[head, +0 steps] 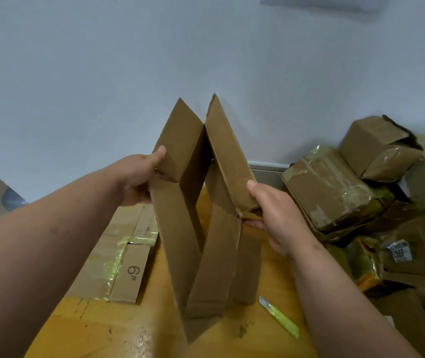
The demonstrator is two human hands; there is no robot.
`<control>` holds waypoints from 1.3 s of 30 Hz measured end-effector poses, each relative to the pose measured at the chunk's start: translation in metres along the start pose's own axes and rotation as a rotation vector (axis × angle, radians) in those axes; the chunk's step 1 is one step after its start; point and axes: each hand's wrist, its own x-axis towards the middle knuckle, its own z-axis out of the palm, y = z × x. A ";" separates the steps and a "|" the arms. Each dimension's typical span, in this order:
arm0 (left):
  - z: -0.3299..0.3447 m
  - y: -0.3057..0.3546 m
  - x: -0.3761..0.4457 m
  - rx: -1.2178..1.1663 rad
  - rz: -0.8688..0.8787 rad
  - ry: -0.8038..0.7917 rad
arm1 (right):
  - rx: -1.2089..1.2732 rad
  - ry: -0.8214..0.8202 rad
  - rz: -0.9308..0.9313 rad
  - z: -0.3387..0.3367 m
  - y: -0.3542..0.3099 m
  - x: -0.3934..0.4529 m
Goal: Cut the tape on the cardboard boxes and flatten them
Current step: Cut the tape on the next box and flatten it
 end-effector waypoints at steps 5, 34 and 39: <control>0.013 -0.019 -0.010 -0.239 -0.048 -0.051 | -0.309 -0.028 -0.204 0.033 0.004 -0.013; -0.045 -0.085 -0.007 -0.441 -0.119 -0.297 | 0.344 -0.041 0.570 0.014 0.137 0.012; -0.035 -0.085 0.020 -0.247 -0.136 -0.201 | 0.463 0.025 0.569 -0.004 0.163 0.008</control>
